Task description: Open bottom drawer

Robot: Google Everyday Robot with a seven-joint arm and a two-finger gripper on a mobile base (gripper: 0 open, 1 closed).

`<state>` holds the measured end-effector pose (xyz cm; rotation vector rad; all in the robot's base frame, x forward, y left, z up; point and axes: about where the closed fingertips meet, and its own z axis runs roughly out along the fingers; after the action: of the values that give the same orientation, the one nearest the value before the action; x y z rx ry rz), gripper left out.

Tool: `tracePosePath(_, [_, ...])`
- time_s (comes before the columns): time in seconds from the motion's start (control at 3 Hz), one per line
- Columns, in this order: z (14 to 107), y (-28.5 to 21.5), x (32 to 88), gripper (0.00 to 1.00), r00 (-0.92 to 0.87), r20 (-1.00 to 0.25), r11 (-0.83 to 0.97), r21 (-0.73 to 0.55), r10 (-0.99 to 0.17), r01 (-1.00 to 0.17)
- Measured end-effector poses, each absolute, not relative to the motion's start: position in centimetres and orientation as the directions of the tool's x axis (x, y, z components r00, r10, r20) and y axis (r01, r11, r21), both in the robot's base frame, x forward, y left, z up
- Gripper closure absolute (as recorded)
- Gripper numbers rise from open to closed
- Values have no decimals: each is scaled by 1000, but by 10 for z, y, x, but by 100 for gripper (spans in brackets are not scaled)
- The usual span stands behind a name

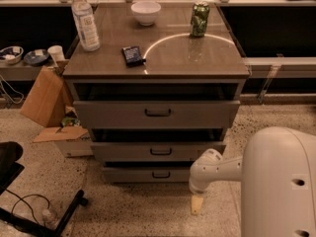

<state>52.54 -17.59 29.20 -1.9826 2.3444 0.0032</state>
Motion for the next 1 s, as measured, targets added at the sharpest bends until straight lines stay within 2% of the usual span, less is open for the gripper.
tracePosePath(1.0, [229,-171,577,0,-87,-79,97,-137,-993,-986])
